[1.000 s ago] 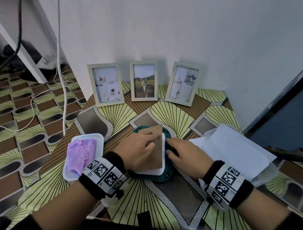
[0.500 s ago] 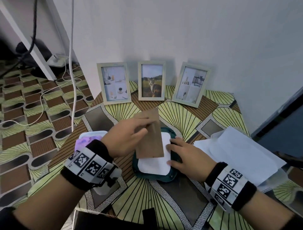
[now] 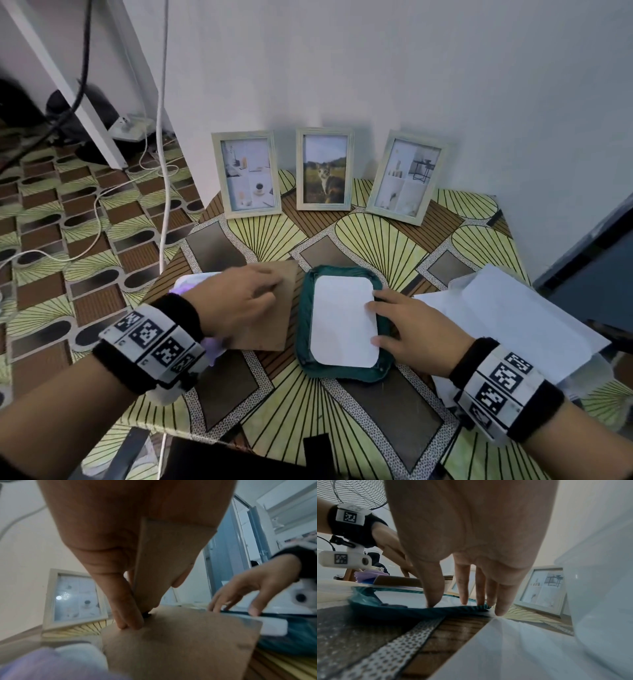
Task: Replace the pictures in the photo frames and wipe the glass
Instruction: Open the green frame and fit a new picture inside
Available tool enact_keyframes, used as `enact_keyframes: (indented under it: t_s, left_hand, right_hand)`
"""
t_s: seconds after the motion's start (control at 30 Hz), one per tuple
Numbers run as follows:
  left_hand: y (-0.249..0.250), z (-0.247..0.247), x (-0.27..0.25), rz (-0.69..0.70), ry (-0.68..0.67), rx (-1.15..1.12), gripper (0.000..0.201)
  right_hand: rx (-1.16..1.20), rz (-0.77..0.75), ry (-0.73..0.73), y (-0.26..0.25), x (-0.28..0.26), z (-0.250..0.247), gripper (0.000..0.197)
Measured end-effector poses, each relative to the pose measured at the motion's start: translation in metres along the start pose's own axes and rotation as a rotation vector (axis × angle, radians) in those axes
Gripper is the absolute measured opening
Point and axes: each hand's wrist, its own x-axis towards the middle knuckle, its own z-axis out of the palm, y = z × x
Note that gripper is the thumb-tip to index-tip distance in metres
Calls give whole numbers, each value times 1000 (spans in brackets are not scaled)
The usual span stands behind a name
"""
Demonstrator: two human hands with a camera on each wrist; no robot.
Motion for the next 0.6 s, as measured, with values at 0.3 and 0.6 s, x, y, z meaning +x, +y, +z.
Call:
enact_keyframes:
  t_s: [0.3, 0.6]
  left_hand:
    - [0, 32, 19, -7, -80, 118, 35]
    - [16, 40, 30, -41, -104, 247, 43]
  right_hand:
    - [-4, 46, -33, 4, -4, -7, 53]
    - [20, 46, -20, 2, -6, -7, 53]
